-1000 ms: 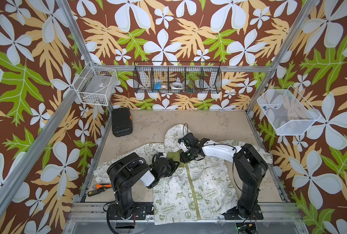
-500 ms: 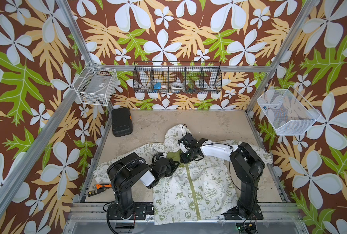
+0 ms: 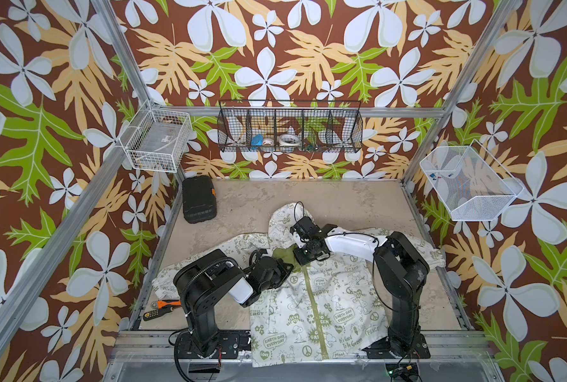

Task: Unzip the jacket
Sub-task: Flatten out the jacket at the center of the board.

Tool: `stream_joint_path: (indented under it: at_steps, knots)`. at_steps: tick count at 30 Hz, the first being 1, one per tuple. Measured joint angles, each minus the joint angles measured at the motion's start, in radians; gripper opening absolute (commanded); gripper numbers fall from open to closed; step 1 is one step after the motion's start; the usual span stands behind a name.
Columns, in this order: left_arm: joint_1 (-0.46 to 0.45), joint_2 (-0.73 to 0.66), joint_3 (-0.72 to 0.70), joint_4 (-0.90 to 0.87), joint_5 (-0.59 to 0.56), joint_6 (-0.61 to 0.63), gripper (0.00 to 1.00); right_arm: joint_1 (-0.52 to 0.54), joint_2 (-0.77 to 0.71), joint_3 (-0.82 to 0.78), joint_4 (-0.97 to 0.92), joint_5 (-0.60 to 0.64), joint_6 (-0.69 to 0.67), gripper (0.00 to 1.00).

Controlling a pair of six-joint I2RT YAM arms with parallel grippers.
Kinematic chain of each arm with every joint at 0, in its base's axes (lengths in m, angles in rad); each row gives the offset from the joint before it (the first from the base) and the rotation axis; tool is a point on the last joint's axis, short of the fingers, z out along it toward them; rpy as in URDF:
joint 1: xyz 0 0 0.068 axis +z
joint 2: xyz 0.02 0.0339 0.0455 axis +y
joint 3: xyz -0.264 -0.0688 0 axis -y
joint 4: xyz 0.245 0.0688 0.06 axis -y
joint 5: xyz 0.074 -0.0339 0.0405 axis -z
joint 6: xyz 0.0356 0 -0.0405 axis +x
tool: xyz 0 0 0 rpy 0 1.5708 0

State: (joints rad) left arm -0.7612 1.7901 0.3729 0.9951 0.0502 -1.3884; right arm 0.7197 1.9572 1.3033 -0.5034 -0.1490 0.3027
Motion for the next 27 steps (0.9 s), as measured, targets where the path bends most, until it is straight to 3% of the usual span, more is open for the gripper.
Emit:
stream_joint_path:
  at_steps: [9,18,27]
  knots:
    - [0.0,-0.016,0.0,-0.026,-0.005,0.008,0.0,0.001,0.004,0.039,-0.023,0.06,0.001,0.0]
    - [0.0,-0.084,0.025,-0.106,-0.021,0.094,0.01,-0.001,0.005,0.068,-0.064,0.124,0.008,0.0]
    - [0.0,-0.119,0.068,-0.206,-0.046,0.185,0.0,-0.002,-0.045,0.075,-0.071,0.076,0.026,0.29]
